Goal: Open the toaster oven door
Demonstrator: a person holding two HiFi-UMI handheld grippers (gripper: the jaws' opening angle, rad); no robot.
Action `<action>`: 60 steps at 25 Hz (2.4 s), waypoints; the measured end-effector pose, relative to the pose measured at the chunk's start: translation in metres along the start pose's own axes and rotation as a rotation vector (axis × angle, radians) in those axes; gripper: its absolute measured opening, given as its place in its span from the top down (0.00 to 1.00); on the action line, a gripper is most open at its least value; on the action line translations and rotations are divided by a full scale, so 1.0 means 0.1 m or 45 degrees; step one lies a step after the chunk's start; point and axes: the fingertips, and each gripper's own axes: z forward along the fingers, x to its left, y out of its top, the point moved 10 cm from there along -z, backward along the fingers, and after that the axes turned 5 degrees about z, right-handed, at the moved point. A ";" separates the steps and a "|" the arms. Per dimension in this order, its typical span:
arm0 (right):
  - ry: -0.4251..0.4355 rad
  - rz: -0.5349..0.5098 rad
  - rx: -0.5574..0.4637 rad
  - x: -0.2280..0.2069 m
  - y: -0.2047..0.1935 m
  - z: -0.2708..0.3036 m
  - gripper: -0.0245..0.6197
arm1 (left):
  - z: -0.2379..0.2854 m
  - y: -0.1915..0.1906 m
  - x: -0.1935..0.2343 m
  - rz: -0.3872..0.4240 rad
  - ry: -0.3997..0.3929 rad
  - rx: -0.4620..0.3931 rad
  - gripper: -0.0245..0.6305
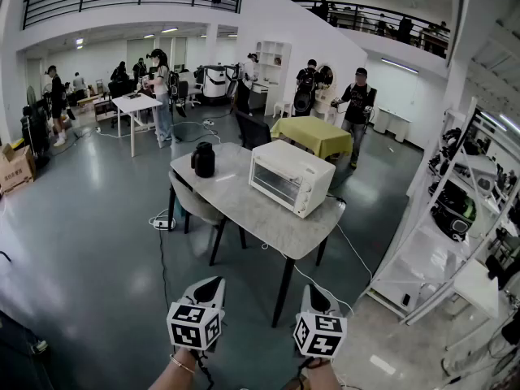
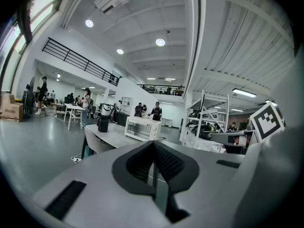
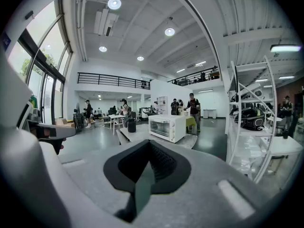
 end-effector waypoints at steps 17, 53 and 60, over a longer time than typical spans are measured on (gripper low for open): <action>0.010 0.019 0.047 0.21 -0.11 -0.05 0.95 | -0.16 -0.07 0.18 0.031 -0.026 0.025 0.96; 0.135 0.043 0.121 -0.68 0.60 2.91 0.95 | 2.55 0.50 1.03 -0.004 0.077 0.041 0.96; 0.143 0.039 0.143 -0.86 0.72 3.46 0.95 | 3.04 0.58 1.18 -0.009 0.090 0.051 0.96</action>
